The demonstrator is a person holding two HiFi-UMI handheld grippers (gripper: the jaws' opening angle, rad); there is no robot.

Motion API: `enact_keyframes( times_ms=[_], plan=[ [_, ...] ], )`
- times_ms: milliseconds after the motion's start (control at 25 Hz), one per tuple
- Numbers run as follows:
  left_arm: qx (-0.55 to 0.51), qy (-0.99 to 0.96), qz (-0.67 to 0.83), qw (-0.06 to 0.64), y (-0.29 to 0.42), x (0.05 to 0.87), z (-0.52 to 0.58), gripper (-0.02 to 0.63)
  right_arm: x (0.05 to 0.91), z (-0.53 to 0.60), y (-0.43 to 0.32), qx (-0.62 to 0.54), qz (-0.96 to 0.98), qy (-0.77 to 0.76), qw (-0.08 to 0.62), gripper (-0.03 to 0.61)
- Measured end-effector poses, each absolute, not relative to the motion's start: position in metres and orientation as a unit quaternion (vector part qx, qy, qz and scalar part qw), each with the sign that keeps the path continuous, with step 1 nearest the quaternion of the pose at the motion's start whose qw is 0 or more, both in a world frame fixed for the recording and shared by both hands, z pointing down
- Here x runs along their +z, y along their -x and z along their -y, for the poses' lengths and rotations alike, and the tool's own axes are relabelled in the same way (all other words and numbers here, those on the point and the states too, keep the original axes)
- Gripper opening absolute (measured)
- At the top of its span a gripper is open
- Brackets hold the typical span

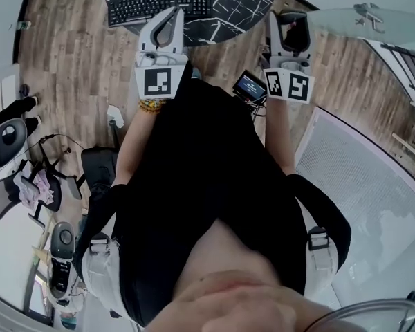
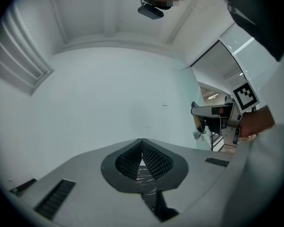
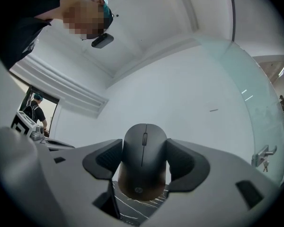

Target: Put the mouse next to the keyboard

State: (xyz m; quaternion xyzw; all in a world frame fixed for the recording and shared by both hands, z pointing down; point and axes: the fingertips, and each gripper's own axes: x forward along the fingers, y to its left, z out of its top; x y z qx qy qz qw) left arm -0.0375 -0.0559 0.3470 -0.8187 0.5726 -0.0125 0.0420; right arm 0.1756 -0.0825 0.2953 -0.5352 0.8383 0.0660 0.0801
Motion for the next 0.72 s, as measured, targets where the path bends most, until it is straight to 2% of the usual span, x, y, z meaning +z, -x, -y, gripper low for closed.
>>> enact_keyframes(
  times_ms=[440, 720],
  plan=[
    [0.031, 0.840, -0.541, 0.043, 0.059, 0.342, 0.154, 0.014, 0.276, 0.153, -0.157, 0.097, -0.812, 0.572, 0.065, 0.293],
    [0.038, 0.860, -0.507, 0.050, 0.054, 0.339, 0.175, 0.014, 0.259, 0.166, -0.154, 0.110, -0.793, 0.596, 0.060, 0.293]
  ],
)
